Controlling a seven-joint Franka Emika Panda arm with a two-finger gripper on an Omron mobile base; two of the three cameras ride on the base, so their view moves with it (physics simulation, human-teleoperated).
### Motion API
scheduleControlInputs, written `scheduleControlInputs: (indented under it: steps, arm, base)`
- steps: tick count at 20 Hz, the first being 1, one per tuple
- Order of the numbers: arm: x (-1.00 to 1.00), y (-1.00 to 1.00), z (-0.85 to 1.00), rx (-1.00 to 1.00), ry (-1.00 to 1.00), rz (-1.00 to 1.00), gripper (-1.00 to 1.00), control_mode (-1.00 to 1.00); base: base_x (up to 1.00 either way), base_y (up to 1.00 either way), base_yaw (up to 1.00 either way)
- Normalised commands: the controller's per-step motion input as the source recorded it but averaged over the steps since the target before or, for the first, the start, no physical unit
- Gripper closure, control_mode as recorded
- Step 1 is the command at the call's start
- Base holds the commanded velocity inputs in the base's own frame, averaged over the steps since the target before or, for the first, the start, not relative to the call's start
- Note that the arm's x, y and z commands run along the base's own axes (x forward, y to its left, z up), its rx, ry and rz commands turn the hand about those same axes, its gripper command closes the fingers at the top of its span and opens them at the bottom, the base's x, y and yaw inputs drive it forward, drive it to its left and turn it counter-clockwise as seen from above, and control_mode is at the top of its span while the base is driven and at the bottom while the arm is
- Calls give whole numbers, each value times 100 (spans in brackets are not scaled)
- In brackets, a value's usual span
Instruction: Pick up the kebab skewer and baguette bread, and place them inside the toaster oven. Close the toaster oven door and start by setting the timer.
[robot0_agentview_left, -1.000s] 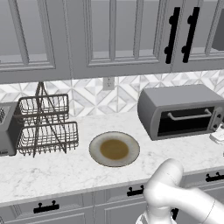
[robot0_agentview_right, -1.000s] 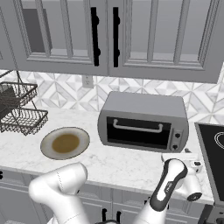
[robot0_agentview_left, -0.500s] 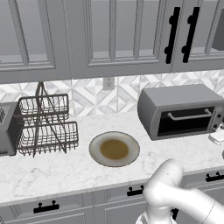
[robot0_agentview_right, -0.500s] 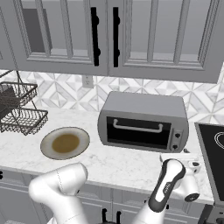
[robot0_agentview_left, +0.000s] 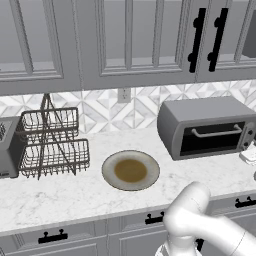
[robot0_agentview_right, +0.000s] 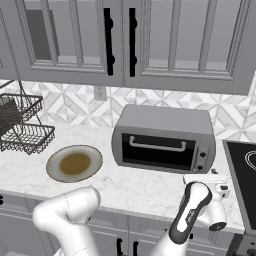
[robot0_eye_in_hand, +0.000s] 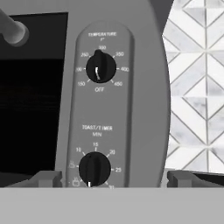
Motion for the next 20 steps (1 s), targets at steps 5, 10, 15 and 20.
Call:
scheduleControlInputs:
  steps: [5,10,15,20]
  arm:
    - [-2,1,32,0,0,-1,-100,-100]
    - [0,23,5,-1,0,-2,-100,-100]
    - [-2,27,-21,-6,0,-3,-100,-100]
    - [22,1,-6,-3,0,-5,-100,-100]
  base:
    - [0,0,0]
    - [0,0,0]
    - [0,0,0]
    - [0,0,0]
